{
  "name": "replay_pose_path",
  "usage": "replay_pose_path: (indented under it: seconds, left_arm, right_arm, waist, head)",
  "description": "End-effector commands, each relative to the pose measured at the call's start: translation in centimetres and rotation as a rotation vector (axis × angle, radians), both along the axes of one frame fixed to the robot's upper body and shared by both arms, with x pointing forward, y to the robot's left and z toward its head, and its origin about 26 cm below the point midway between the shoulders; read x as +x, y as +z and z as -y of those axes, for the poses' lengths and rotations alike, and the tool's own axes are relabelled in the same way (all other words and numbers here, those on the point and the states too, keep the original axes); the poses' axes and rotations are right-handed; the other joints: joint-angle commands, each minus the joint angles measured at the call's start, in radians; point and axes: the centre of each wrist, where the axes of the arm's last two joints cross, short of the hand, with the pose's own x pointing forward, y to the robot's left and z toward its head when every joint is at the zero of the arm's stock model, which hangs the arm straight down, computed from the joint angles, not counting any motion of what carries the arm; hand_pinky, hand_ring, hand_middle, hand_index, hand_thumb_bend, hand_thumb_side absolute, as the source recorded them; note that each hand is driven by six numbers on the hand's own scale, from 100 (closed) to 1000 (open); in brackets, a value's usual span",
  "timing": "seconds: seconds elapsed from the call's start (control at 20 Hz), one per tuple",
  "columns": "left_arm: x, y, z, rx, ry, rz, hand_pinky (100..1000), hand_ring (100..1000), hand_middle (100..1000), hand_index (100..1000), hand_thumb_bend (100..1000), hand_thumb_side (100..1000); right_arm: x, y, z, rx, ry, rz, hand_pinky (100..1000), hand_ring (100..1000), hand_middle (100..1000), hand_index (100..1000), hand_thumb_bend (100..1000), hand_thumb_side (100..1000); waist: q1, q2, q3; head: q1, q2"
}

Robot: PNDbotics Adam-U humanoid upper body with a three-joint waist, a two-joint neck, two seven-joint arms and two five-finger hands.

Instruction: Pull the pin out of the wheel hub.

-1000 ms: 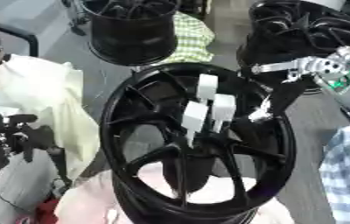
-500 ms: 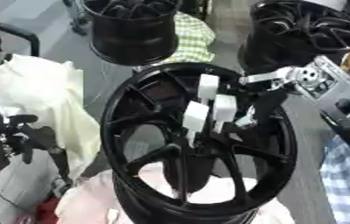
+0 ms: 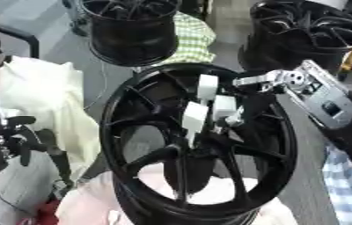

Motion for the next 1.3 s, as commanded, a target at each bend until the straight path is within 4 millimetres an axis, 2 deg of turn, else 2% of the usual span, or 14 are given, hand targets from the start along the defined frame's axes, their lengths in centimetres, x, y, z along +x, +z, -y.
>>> replay_pose_path:
  seconds: [0.05, 0.15, 0.3, 0.45, 0.5, 0.55, 0.7, 0.85, 0.9, 1.0, 1.1, 1.15, 1.3]
  left_arm:
    - [0.3, 0.8, 0.2, 0.015, -0.015, 0.026, 728, 378, 537, 828, 100, 926]
    - [0.3, 0.8, 0.2, 0.014, -0.015, 0.025, 728, 382, 537, 828, 100, 927]
    - [0.3, 0.8, 0.2, 0.014, -0.016, 0.021, 728, 384, 536, 828, 100, 928]
    - [0.2, 0.7, 0.2, 0.023, -0.014, 0.013, 729, 365, 538, 829, 100, 935]
    - [0.2, 0.7, 0.2, 0.028, -0.013, 0.012, 730, 366, 538, 830, 100, 936]
    - [0.2, 0.6, 0.2, 0.031, -0.012, 0.011, 729, 367, 538, 830, 100, 934]
    - [0.2, 0.6, 0.1, 0.036, -0.012, 0.011, 730, 364, 538, 830, 100, 934]
    - [0.0, 0.5, -0.2, 0.046, 0.0, 0.007, 730, 365, 538, 830, 100, 935]
    - [0.0, 0.5, -0.3, 0.048, 0.003, 0.007, 730, 365, 538, 830, 100, 935]
    - [-0.2, 0.6, -0.6, 0.053, 0.014, 0.007, 730, 369, 538, 830, 100, 935]
    - [-0.3, 0.6, -0.9, 0.057, 0.026, 0.009, 731, 364, 537, 830, 100, 935]
    - [-0.4, 0.6, -1.1, 0.058, 0.033, 0.011, 731, 362, 537, 830, 100, 935]
    - [-0.6, 0.6, -1.6, 0.06, 0.052, 0.019, 731, 350, 537, 830, 100, 935]
  right_arm:
    - [0.1, 1.3, 0.1, 0.003, -0.01, 0.059, 685, 661, 610, 691, 100, 254]
    - [-0.1, 1.5, 0.2, 0.016, -0.014, 0.089, 666, 611, 546, 635, 100, 224]
    - [-0.4, 2.1, 0.4, 0.032, -0.013, 0.127, 672, 613, 526, 616, 100, 235]
    - [-1.1, 4.4, 1.3, 0.032, -0.007, 0.19, 700, 639, 531, 621, 100, 271]
    - [-1.5, 5.3, 1.7, 0.03, -0.007, 0.209, 705, 644, 537, 626, 100, 386]
    - [-1.8, 6.3, 2.2, 0.03, -0.012, 0.228, 708, 646, 534, 626, 100, 285]
    - [-2.8, 8.7, 3.4, 0.042, -0.031, 0.263, 709, 645, 533, 627, 100, 290]
    - [-4.6, 12.7, 7.5, 0.102, -0.126, 0.357, 708, 641, 535, 631, 100, 296]
    - [-5.3, 13.6, 8.7, 0.124, -0.16, 0.385, 708, 641, 535, 631, 100, 296]
    - [-6.6, 14.6, 12.5, 0.161, -0.293, 0.449, 700, 629, 530, 630, 100, 291]
    - [-7.8, 13.9, 16.7, 0.201, -0.46, 0.497, 691, 622, 529, 632, 100, 283]
    - [-8.4, 12.9, 18.9, 0.221, -0.559, 0.516, 692, 620, 527, 631, 100, 280]
    - [-11.0, 7.2, 25.3, 0.303, -0.882, 0.583, 685, 609, 535, 645, 100, 258]
  waist:
    - [0.005, -0.008, 0.001]
    - [0.005, -0.009, 0.0]
    - [0.004, -0.011, -0.002]
    - [0.001, -0.015, -0.007]
    - [0.0, -0.016, -0.008]
    - [-0.002, -0.018, -0.01]
    - [-0.004, -0.02, -0.015]
    - [-0.012, -0.022, -0.034]
    - [-0.014, -0.023, -0.037]
    - [-0.017, -0.022, -0.049]
    - [-0.019, -0.019, -0.063]
    - [-0.019, -0.017, -0.073]
    - [-0.016, -0.009, -0.093]
  head:
    - [-0.004, -0.002]
    - [-0.003, -0.002]
    - [-0.002, -0.002]
    - [0.0, -0.002]
    - [0.0, -0.002]
    - [0.0, -0.002]
    - [0.002, -0.002]
    - [0.016, -0.002]
    - [0.019, -0.002]
    - [0.034, -0.002]
    - [0.046, -0.002]
    - [0.055, -0.002]
    - [0.079, -0.002]
